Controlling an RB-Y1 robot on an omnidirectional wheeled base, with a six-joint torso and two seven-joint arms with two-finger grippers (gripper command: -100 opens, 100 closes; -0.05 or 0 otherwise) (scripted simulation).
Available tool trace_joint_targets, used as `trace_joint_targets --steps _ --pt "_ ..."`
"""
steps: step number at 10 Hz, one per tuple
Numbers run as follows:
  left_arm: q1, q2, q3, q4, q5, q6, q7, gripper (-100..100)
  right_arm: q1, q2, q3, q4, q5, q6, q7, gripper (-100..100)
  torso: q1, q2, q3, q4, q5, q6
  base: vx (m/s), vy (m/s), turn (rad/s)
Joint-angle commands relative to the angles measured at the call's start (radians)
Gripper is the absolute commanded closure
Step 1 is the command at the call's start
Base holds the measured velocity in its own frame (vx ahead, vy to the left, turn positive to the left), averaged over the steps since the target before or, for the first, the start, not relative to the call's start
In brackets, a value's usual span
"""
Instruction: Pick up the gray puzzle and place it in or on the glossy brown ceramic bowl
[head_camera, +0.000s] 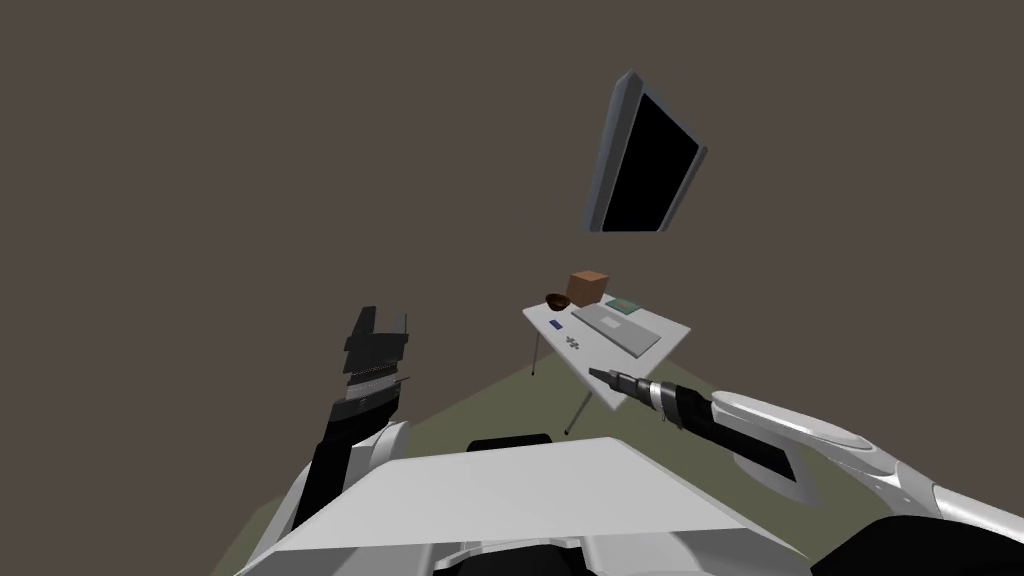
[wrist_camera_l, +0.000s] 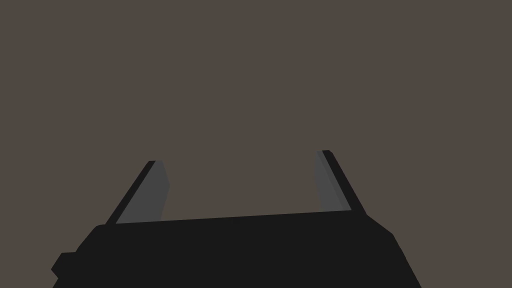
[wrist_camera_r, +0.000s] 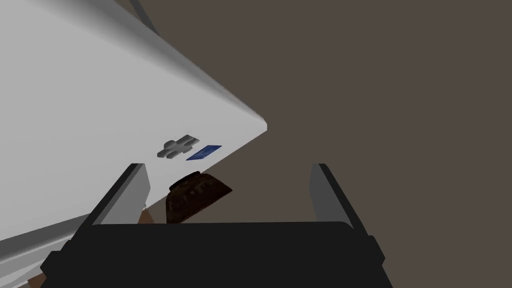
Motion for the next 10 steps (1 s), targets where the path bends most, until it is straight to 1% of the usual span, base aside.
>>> trace_joint_targets --steps 1,2,3,5,6,7,8,10 --pt "0.0 0.0 0.0 0.0 0.0 0.0 0.0 0 -0.003 -0.04 0.014 0.018 0.007 0.005 -0.008 -100 0.0 0.0 0.0 0.0 0.0 0.0 0.07 0.023 0.07" --pt "0.0 0.0 0.0 0.0 0.0 0.0 0.0 0 0.017 -0.076 0.02 0.038 0.017 0.013 -0.02 -100 0.0 0.001 0.0 0.0 0.0 0.001 0.088 0.04 0.136" --pt "0.0 0.0 0.0 0.0 0.0 0.0 0.0 0 0.017 -0.089 0.02 0.038 0.017 0.013 -0.02 -100 0.001 0.0 0.0 0.0 0.0 0.0 0.076 0.035 0.066" --pt "0.0 0.0 0.0 0.0 0.0 0.0 0.0 0 0.059 -0.159 0.033 0.078 0.036 0.026 -0.041 -100 0.001 0.0 0.0 0.0 0.0 0.0 0.113 0.049 0.156" --pt "0.0 0.0 0.0 0.0 0.0 0.0 0.0 0 0.059 -0.179 0.033 0.078 0.036 0.026 -0.041 -100 0.002 -0.003 -0.002 -0.001 0.0 0.0 0.11 0.042 0.067" --pt "0.0 0.0 0.0 0.0 0.0 0.0 0.0 0 0.08 -0.214 0.04 0.097 0.045 0.031 -0.051 -100 0.002 -0.002 -0.001 -0.001 0.0 0.001 0.101 0.047 0.116" --pt "0.0 0.0 0.0 0.0 0.0 0.0 0.0 0 0.08 -0.22 0.04 0.097 0.045 0.031 -0.051 -100 0.002 -0.002 -0.001 0.0 0.0 0.0 0.076 0.026 0.073" --pt "0.0 0.0 0.0 0.0 0.0 0.0 0.0 0 0.122 -0.294 0.054 0.131 0.061 0.039 -0.07 -100 0.001 0.0 0.0 0.0 0.0 0.0 0.11 0.024 0.147"
